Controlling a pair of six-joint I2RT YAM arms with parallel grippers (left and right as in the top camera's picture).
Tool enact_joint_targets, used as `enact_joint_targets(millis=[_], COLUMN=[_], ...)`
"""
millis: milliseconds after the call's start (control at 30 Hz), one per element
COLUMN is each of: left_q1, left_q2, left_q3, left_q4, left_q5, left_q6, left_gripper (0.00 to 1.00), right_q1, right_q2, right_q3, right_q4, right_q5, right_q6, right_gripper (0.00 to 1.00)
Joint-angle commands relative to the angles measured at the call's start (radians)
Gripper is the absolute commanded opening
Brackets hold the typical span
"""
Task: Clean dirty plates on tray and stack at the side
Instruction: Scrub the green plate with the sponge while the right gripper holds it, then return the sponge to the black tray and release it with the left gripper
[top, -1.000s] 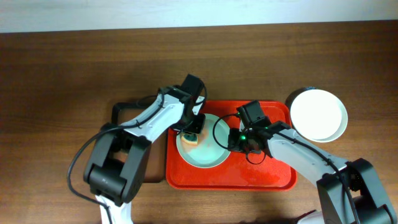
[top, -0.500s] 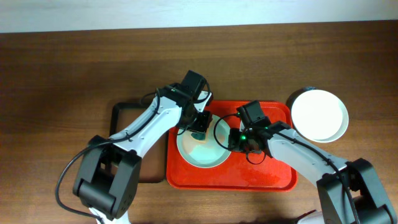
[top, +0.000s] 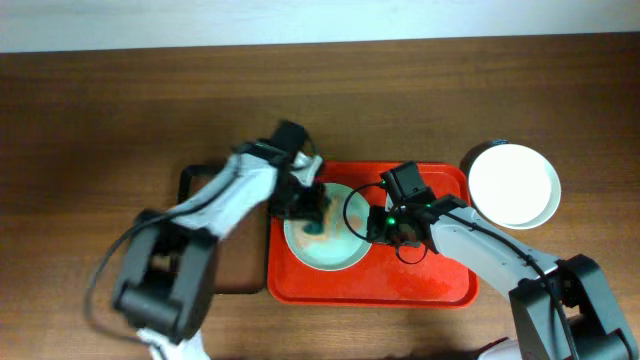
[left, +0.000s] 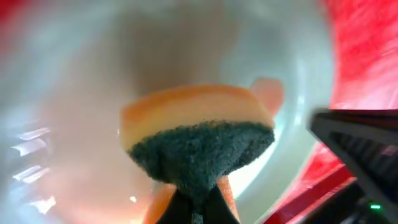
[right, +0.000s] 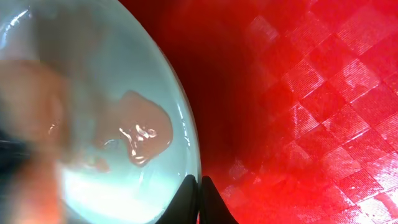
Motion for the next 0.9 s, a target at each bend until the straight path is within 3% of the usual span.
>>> enact_joint_targets(millis=[0,167,400,467,867], left_q1=[0.136,0.225,0.225,0.225,0.180], left_q2=[-0.249,-0.272,-0.080,-0.050,-0.038], left_q3=[0.008,-0.010,-0.072,-0.072,-0.077], left_q4=[-0.045,-0.132,-0.087,-0.083,-0.083], left_q5=[-0.107,-0.433,-0.432,-0.391,-0.237], left_q6=[0.018,0.019,0.027,0.090,0.091], left_gripper=[0.00,0.00,0.00,0.00,0.00], right_q1=[0.011,0.011,0.011,0.011,0.011], right_q2=[0.008,0.008,0.008,0.008,0.008], right_q3=[-0.006,-0.006,-0.006,-0.006,-0.006], right_q4=[0.003,0.003,0.003,0.003,0.003], right_q5=[-0.005,-0.005,-0.005,-0.005,-0.003], right_q6=[-0.009,-0.009,-0.009,-0.009,-0.009], right_gripper=[0.04,0.04,0.04,0.04,0.04])
